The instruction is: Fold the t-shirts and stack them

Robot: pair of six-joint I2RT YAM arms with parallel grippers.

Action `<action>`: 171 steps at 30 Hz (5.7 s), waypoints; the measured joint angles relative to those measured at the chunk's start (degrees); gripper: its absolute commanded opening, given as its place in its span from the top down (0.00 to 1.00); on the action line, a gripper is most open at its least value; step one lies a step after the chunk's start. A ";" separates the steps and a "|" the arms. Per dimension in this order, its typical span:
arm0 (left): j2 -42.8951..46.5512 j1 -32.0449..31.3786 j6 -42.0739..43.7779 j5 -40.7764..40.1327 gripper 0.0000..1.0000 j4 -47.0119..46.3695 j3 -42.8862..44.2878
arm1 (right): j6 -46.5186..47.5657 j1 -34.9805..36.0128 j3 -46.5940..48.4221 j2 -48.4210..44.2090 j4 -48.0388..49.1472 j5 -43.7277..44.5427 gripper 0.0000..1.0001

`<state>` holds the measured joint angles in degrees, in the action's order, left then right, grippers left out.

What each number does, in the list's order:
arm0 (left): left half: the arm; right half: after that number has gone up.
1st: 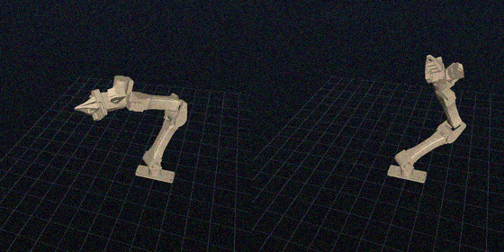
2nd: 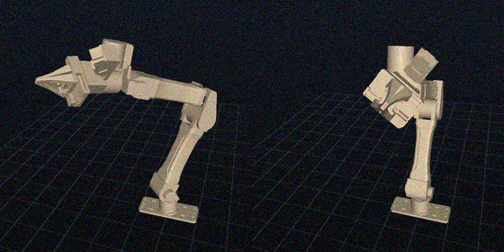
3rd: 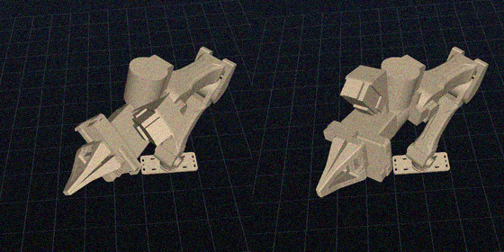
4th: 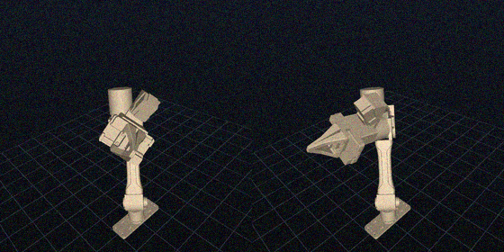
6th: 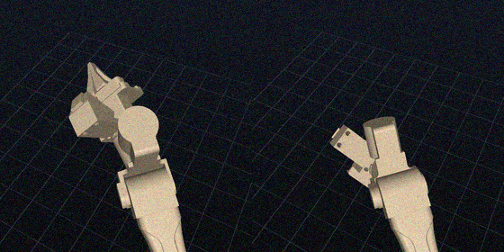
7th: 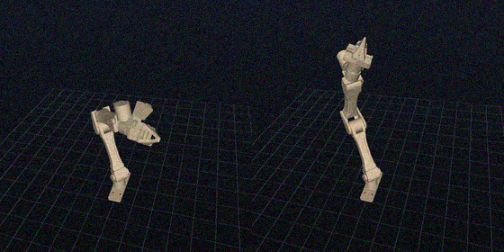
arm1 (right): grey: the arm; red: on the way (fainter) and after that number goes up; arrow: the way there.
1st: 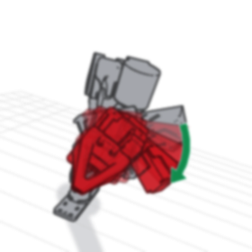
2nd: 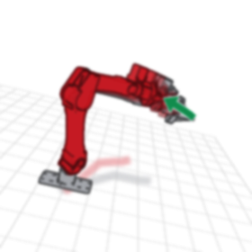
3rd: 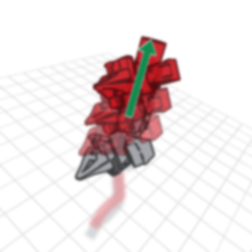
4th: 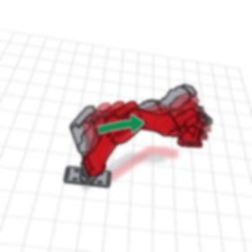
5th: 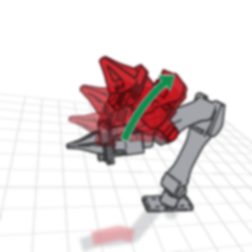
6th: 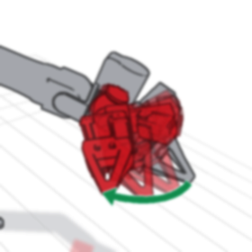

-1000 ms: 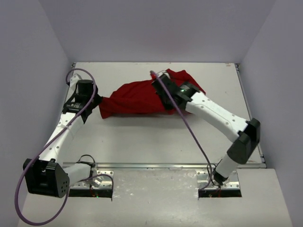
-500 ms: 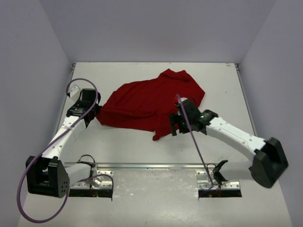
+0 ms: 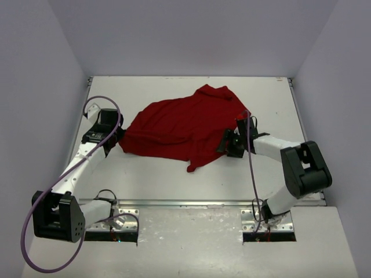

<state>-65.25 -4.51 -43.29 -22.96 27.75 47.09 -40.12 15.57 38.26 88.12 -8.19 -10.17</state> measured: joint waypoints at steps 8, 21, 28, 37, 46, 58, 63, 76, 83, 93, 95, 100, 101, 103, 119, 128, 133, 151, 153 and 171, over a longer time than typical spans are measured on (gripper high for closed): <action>1.81 -0.02 1.05 1.62 1.00 -0.79 -0.96 | -6.47 0.22 -0.59 6.54 11.39 -3.30 0.99; 8.85 -0.04 2.73 4.63 1.00 -1.53 -3.58 | 3.45 -1.99 -0.68 -26.91 -13.49 8.22 0.99; 8.31 -0.07 2.99 4.79 1.00 -2.73 -4.09 | 10.12 0.07 32.39 -7.58 -30.75 7.96 0.96; 7.54 -0.07 2.99 3.91 1.00 -2.67 -4.11 | 11.85 13.31 65.07 34.25 -39.10 11.65 0.31; 6.80 -0.07 2.97 2.69 1.00 -2.67 -4.11 | 15.78 6.01 51.08 23.69 -32.98 12.41 0.27; 8.37 -0.07 2.99 2.60 1.00 -2.16 -4.44 | 21.40 -3.96 50.31 28.33 -22.32 7.69 0.61; 8.52 -0.07 2.99 2.73 1.00 -2.14 -4.46 | 22.91 -4.09 58.16 37.68 -22.32 7.06 0.61; 8.28 -0.44 3.39 3.26 1.00 -2.29 -4.48 | 23.71 -5.03 61.79 42.01 -23.32 7.23 0.65; 8.24 -0.44 3.74 3.76 1.00 -2.71 -4.79 | 24.00 -5.35 61.96 43.19 -23.12 6.58 0.83; 8.24 -0.44 3.93 4.02 1.00 -2.73 -4.79 | 24.11 -5.35 61.53 42.40 -22.91 5.86 0.99; 8.24 -0.44 4.00 4.09 1.00 -2.71 -4.79 | 23.93 -5.38 59.04 39.80 -22.62 6.05 0.99; 8.26 -0.46 4.07 4.57 1.00 -2.21 -4.59 | 21.62 -5.38 44.92 22.56 -21.00 6.01 0.99; 8.26 -0.46 4.13 4.72 1.00 -1.40 -4.15 | 20.72 -5.38 41.70 17.79 -20.50 5.92 0.99; 8.37 -0.46 4.50 5.05 1.00 -0.07 -2.60 | 18.78 -5.38 34.10 5.77 -18.38 6.10 0.99; 4.74 -0.46 4.79 10.60 1.00 -5.68 -9.79 | 12.87 -5.81 5.73 -52.74 -32.41 11.72 0.99; -25.33 -4.17 6.84 12.94 0.07 -8.90 7.15 | 12.04 -5.81 0.22 -48.87 -34.40 16.33 0.99; -26.40 -7.10 4.85 8.68 0.00 -7.65 9.38 | 12.09 -5.81 0.48 -48.43 -34.34 16.87 0.99; 5.16 -8.57 -17.11 -5.29 0.52 -1.68 -21.79 | 14.78 -5.81 1.42 -47.60 -32.59 12.33 0.99; 2.14 -7.67 -17.11 -4.48 0.52 -3.15 -22.88 | 14.99 -5.81 1.51 -48.06 -32.57 12.00 0.99; -5.03 -5.55 -14.36 -2.21 0.57 -15.52 -22.99 | 15.72 -5.81 1.60 -49.11 -31.93 9.73 0.99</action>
<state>-70.28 -10.07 -57.65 -25.17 12.23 24.10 -24.40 9.76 39.86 39.00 -40.12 -0.45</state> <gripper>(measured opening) 0.446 0.020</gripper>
